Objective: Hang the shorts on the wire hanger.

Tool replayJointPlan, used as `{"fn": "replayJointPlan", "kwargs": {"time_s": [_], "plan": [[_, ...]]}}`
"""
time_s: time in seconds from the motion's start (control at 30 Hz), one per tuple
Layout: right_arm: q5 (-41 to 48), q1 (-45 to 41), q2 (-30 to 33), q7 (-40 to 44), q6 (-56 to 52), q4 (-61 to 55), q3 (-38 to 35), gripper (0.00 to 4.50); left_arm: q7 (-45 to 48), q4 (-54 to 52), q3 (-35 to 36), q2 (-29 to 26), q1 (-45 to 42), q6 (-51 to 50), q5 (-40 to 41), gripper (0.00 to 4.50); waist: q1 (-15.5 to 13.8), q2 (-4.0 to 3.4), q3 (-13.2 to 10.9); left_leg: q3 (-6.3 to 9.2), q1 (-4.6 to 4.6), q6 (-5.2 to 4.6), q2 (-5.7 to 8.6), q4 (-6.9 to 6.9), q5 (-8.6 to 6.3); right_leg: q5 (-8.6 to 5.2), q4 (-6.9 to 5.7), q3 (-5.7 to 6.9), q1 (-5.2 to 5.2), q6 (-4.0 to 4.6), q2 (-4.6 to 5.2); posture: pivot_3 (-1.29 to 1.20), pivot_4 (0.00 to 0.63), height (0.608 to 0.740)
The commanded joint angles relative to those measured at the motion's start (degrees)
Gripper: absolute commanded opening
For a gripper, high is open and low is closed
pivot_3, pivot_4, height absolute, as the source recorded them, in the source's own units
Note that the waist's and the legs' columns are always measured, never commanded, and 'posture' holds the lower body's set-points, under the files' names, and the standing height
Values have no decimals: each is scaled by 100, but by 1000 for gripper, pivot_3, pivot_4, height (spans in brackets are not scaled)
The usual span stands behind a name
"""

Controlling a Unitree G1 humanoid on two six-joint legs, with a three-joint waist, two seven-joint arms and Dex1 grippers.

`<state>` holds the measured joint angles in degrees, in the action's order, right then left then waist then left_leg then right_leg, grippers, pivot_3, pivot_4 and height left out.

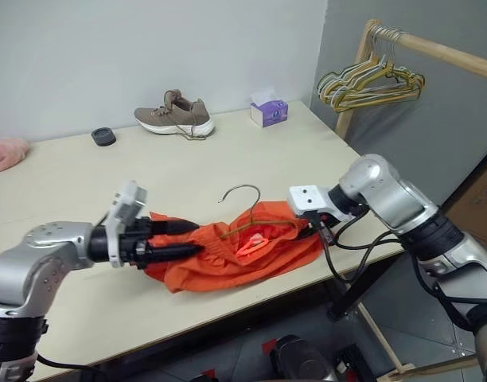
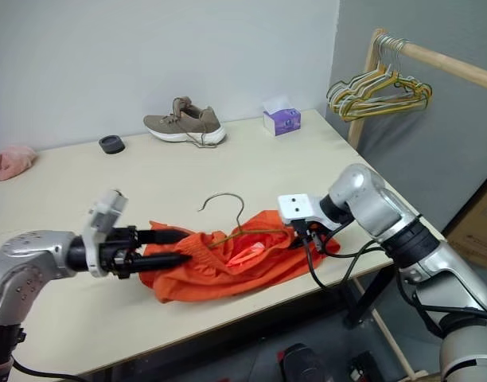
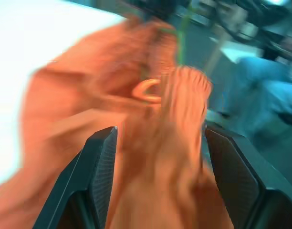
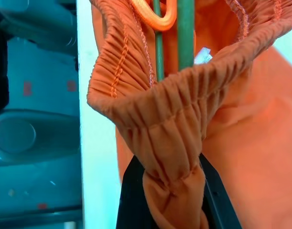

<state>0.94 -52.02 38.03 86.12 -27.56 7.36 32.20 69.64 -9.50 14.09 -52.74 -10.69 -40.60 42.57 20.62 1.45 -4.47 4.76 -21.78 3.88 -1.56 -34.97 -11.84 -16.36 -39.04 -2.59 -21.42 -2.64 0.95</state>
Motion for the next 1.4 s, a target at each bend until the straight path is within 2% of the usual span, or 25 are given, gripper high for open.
{"fn": "replayJointPlan", "kwargs": {"time_s": [0.03, 0.1, 0.17, 0.23, 0.47, 0.57, 0.67, 0.77, 1.03, 1.17, 1.4], "plan": [[120, 39, 175, -106, -201, 303, -472, 0, -255, 578, 514, -123, -315, 339, -195, 3071, -1, 0, 0, 0, 0, 0, 0, 0, 0, 1, 0, 1, 0, -2, 0, -262, 0, 740], [151, 99, 236, -174, -269, 430, -602, 0, -412, 878, 636, -101, -451, 351, -233, 3071, -3, 0, 0, -1, 0, 0, 0, -1, 0, 1, 0, 0, 0, -2, 0, -259, 0, 740], [382, 251, 326, -393, -697, 554, -1046, 0, -584, 1040, 751, 9, -370, 544, -369, 3071, -1, 0, 0, -2, -3, 0, 1, 1, 0, 1, 2, -1, -2, -2, 0, -256, 0, 740], [651, 465, 394, -677, -1154, 518, -1551, 0, -704, 783, 755, 203, -179, 565, -317, 3071, -12, 0, 0, -3, -5, 0, 0, 3, 0, 0, 5, -3, -2, 0, 1, -259, 0, 740], [1377, 1671, 443, -2292, -2786, -603, -3572, 0, -1491, -768, 86, 1554, -339, 600, 57, 3071, -230, 6, 4, -5, -16, 2, 9, -4, -2, -1, 5, -5, -2, -6, 13, -304, 0, 740], [1607, 2135, 454, -2703, -3137, -1155, -3994, 0, -1637, -1000, -63, 1813, -468, 523, 184, 3071, -278, -1, 9, -7, -13, 1, 9, -8, -2, 0, 2, -7, -1, -7, 7, -320, 0, 740], [1749, 2809, 374, -3316, -3660, -1823, -4625, 0, -1740, -1038, -390, 2092, -758, 532, 181, 3627, -232, -17, 26, -11, -9, 1, 9, -12, -1, 2, 2, -10, 2, -11, 5, -354, 11, 740], [1618, 3119, 108, -4260, -4286, -2140, -5470, 0, -1811, -1027, -682, 2416, -1056, 734, 52, 4474, -164, -20, 27, -16, -10, 1, 11, -16, -1, 5, 5, -17, 4, -16, 4, -375, 18, 740], [1307, 3632, -291, -5813, -5394, -2918, -7134, 0, -1948, -1001, -1257, 3088, -1536, 940, 20, 4474, 154, -25, 25, -24, -10, 0, 10, -14, -3, 3, 8, -27, 2, -13, 1, -452, 43, 740], [1109, 3658, -340, -6351, -5413, -3139, -7373, 0, -1944, -997, -1409, 3287, -1674, 1078, -40, 4474, 387, -27, 23, -30, -6, 0, 11, -14, -3, -6, 11, -33, 5, 0, 2, -474, 50, 740], [773, 3297, -540, -7237, -4976, -3546, -7021, 0, -2105, -784, -1726, 3626, -1741, 1952, -796, 4474, 825, -20, 16, -46, 5, 0, 11, -11, -3, -16, 14, -51, 21, 19, 2, -487, 60, 740]]}}
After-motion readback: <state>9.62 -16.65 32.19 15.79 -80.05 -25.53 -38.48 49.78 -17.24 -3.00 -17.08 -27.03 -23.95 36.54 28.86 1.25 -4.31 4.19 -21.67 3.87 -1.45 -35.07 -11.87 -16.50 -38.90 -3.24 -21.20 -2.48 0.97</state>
